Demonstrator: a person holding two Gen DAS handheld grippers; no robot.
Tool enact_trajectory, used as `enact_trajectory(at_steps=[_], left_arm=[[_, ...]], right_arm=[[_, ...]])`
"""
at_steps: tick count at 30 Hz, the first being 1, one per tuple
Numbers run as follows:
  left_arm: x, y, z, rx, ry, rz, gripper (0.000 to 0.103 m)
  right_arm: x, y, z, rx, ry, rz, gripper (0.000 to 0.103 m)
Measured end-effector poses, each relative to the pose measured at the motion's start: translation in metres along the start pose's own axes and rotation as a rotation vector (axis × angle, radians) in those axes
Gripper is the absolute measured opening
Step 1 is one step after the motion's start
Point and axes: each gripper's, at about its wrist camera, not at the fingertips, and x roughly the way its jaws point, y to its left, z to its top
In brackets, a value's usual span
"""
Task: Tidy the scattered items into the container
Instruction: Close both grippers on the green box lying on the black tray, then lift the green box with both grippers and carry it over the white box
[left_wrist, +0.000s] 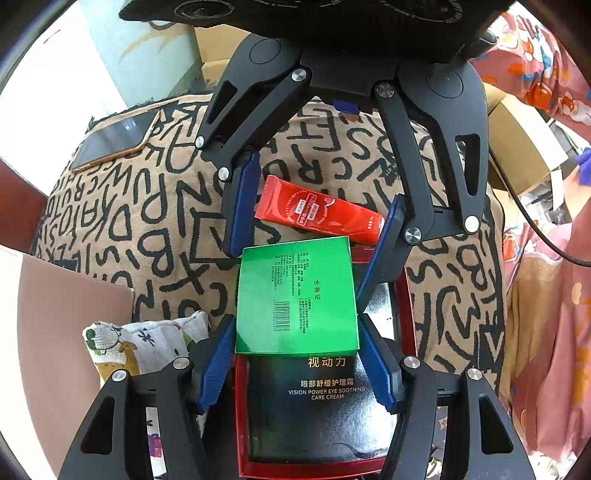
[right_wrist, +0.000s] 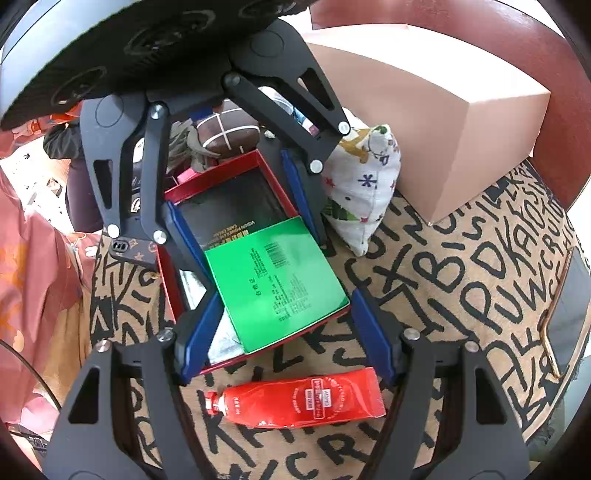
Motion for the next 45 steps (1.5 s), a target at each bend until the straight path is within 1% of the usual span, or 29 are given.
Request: enact_trajectory(at_steps=[1,3,5,10,14,18,19,21,24,27,31,36,40,45], left_arm=[[-0.002,-0.003,0.000,0.004,0.000,0.005,0.065],[-0.009,-0.020,0.001,0.008,-0.006,0.018,0.065],[-0.019,-0.023,-0.001,0.015,-0.019,0.036,0.065],[-0.037,-0.027,-0.003,0.014,-0.031,0.067,0.066],[-0.051,-0.024,-0.015,0.026,-0.032,0.092,0.066],[-0.054,-0.017,-0.011,0.022,-0.044,0.086,0.066],[-0.054,-0.017,-0.012,0.018,-0.045,0.080,0.066],[-0.049,-0.020,-0.013,0.025,-0.035,0.096,0.065],[-0.043,-0.021,-0.013,0.024,-0.025,0.090,0.065],[-0.046,-0.022,-0.013,0.024,-0.039,0.093,0.065],[-0.057,-0.022,-0.014,0.024,-0.053,0.115,0.065],[-0.082,-0.018,-0.018,0.030,-0.062,0.178,0.065],[-0.111,-0.005,-0.024,0.015,-0.068,0.250,0.064],[-0.139,0.034,-0.031,-0.010,-0.056,0.352,0.064]], right_arm=[[0.001,0.001,0.000,-0.005,0.002,-0.004,0.072],[0.005,-0.008,-0.005,-0.017,0.001,-0.014,0.072],[-0.001,-0.013,-0.003,-0.030,-0.004,-0.025,0.072],[-0.015,-0.004,0.009,-0.066,-0.013,-0.055,0.072],[-0.018,0.000,0.019,-0.090,-0.005,-0.071,0.072],[-0.020,0.009,0.024,-0.094,-0.006,-0.072,0.071],[-0.022,0.009,0.025,-0.095,-0.008,-0.073,0.069],[-0.025,0.006,0.027,-0.079,-0.015,-0.057,0.068],[-0.026,0.006,0.030,-0.088,-0.012,-0.058,0.067],[-0.026,0.010,0.032,-0.100,-0.011,-0.061,0.067],[-0.032,0.013,0.036,-0.115,-0.019,-0.069,0.067],[-0.043,0.014,0.050,-0.150,-0.032,-0.100,0.067],[-0.057,0.012,0.074,-0.194,-0.060,-0.143,0.067],[-0.070,-0.001,0.115,-0.245,-0.095,-0.195,0.067]])
